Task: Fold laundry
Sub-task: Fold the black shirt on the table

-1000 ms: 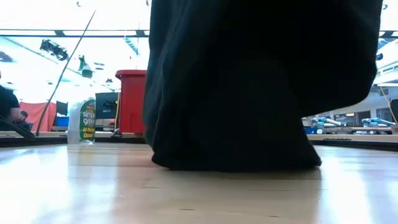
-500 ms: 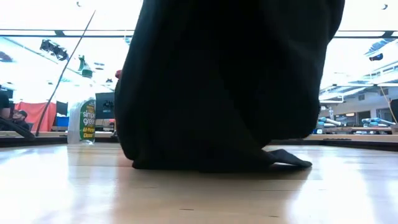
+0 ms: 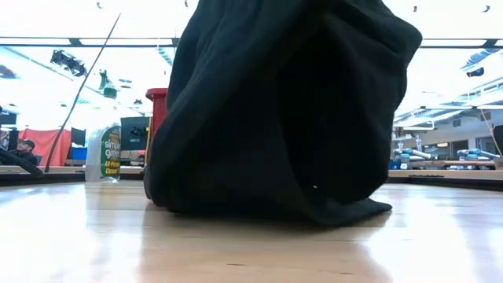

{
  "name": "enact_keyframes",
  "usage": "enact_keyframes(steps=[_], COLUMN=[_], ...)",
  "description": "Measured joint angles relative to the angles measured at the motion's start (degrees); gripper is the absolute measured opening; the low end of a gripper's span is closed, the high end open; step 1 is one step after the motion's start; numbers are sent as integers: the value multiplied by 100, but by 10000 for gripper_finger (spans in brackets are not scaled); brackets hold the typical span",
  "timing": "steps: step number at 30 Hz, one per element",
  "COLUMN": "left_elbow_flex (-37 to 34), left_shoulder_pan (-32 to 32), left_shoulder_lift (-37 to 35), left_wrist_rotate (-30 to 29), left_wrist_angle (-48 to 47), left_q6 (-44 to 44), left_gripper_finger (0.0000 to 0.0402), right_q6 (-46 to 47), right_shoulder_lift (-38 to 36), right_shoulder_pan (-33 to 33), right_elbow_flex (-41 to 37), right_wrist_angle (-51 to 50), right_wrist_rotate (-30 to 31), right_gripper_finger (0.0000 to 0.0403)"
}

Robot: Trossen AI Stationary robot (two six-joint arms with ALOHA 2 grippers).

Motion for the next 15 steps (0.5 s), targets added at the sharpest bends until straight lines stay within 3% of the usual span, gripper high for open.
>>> enact_keyframes(steps=[3, 6, 11, 15], left_elbow_flex=[0, 0, 0, 58], left_shoulder_pan=[-12, -55, -173, -357], left_shoulder_lift=[0, 0, -53, -283], left_wrist_rotate=[18, 46, 54, 18], left_wrist_angle=[63, 308, 870, 856], left_q6=[171, 405, 1120, 1311], left_gripper_finger=[0, 0, 0, 0], right_q6=[-192, -649, -1162, -1004], right_shoulder_lift=[0, 0, -3, -230], right_shoulder_pan=[-192, -486, -830, -764], right_elbow_flex=[0, 0, 3, 59], right_wrist_angle=[-136, -175, 304, -430], right_wrist_rotate=[272, 259, -1072, -1156], right_gripper_finger=[211, 151, 20, 9])
